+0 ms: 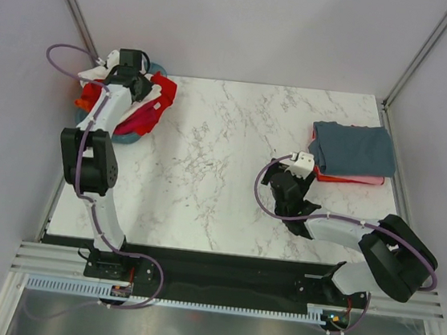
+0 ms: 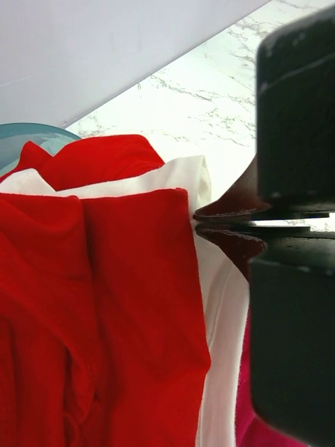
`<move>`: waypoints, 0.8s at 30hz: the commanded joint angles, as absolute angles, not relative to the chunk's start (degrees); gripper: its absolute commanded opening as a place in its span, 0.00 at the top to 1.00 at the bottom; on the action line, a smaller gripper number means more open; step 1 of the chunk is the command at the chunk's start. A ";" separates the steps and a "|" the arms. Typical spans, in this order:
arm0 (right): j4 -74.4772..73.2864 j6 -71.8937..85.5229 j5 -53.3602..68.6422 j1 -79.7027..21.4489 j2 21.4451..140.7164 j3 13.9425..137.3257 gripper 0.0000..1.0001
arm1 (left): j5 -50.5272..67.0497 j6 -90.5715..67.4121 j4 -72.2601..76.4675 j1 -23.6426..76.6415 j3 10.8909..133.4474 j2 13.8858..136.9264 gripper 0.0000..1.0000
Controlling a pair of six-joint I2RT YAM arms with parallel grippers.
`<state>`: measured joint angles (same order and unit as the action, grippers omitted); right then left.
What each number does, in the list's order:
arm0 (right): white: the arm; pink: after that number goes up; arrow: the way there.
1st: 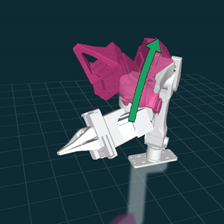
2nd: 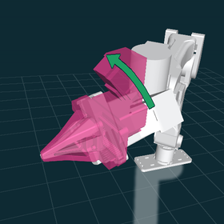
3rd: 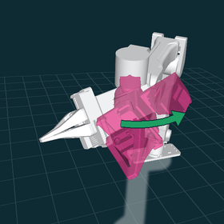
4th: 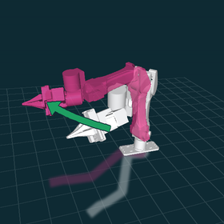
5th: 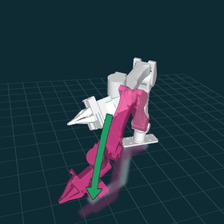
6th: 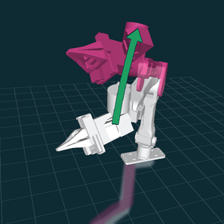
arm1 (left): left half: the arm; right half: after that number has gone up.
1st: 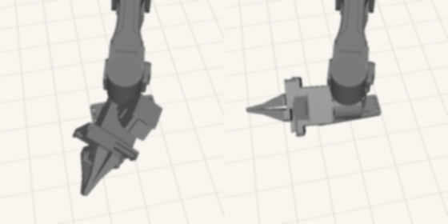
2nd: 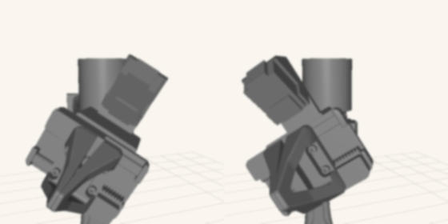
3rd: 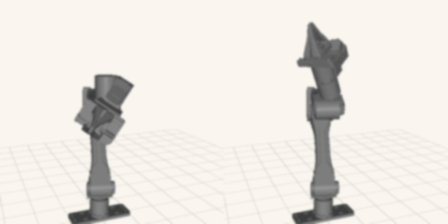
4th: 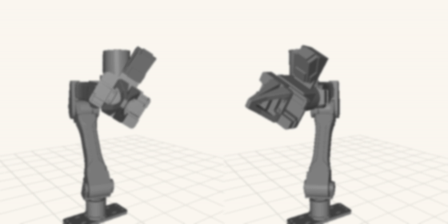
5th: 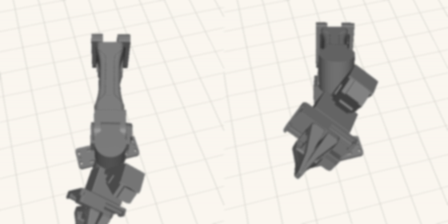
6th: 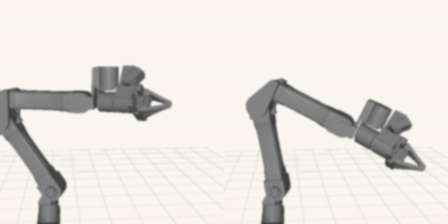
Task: Fold and stack the t-shirts
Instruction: Grab the tshirt from the pile
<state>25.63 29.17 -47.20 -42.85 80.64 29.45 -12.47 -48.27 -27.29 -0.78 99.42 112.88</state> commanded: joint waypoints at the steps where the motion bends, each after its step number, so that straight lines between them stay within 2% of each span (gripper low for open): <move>1: 25.75 29.97 -47.02 -42.54 81.04 31.46 0.07 | -14.94 -45.61 -25.58 -0.70 101.87 109.44 0.98; 12: 25.40 30.14 -47.37 -42.45 80.60 31.38 0.07 | -30.13 -47.37 -25.66 -0.70 108.54 91.77 0.98; 18: 25.23 30.23 -46.85 -42.36 80.42 31.29 0.07 | -32.34 -52.28 -25.31 -0.70 110.21 80.54 0.98; 24: 25.66 30.41 -46.14 -42.36 80.42 31.12 0.07 | -20.78 -55.97 -24.61 -0.70 114.07 74.27 0.98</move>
